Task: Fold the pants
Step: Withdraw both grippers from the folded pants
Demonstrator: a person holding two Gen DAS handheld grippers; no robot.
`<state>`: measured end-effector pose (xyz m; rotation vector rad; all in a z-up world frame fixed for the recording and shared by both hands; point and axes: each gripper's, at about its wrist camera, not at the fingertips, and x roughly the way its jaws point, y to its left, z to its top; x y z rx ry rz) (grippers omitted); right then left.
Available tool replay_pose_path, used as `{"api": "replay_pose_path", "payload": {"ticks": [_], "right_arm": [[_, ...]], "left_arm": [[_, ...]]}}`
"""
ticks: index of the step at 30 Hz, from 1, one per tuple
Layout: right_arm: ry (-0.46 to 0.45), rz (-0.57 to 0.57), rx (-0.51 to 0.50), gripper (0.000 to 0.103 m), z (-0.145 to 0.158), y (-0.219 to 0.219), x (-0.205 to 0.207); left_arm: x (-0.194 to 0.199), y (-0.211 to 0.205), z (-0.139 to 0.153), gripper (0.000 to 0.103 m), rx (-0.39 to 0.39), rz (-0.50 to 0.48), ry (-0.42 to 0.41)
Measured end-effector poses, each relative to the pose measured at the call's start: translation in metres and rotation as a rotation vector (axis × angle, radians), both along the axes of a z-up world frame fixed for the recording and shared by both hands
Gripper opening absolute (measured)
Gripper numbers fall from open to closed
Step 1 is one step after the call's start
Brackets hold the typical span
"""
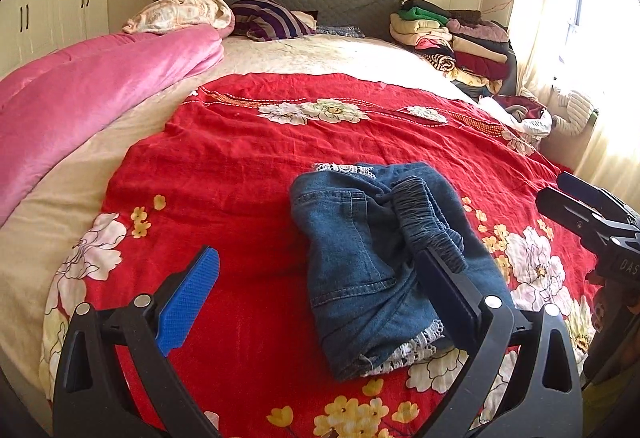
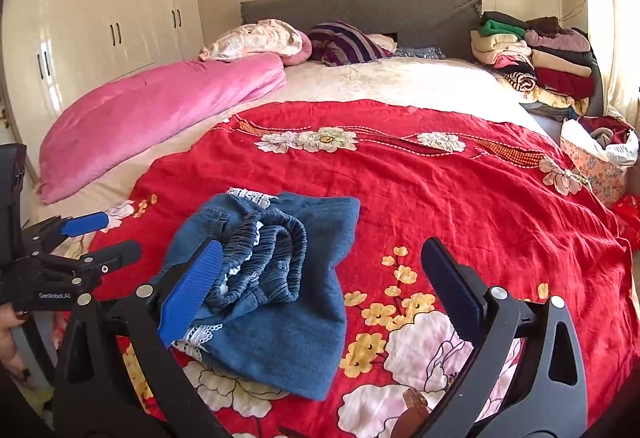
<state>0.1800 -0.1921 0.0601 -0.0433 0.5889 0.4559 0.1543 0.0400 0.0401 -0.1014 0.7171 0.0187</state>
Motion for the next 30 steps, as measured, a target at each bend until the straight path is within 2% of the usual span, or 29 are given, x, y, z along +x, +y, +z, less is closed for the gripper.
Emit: {"api": "replay_pose_path", "payload": {"ticks": [19, 30], "right_arm": [[-0.064, 0.015, 0.038, 0.094, 0.011, -0.014, -0.058], [-0.08, 0.013, 0.023, 0.094, 0.012, -0.027, -0.085]], "left_arm": [[-0.055, -0.001, 0.024, 0.099, 0.016, -0.003, -0.077], [-0.087, -0.004, 0.028, 0.099, 0.029, -0.005, -0.094]]}}
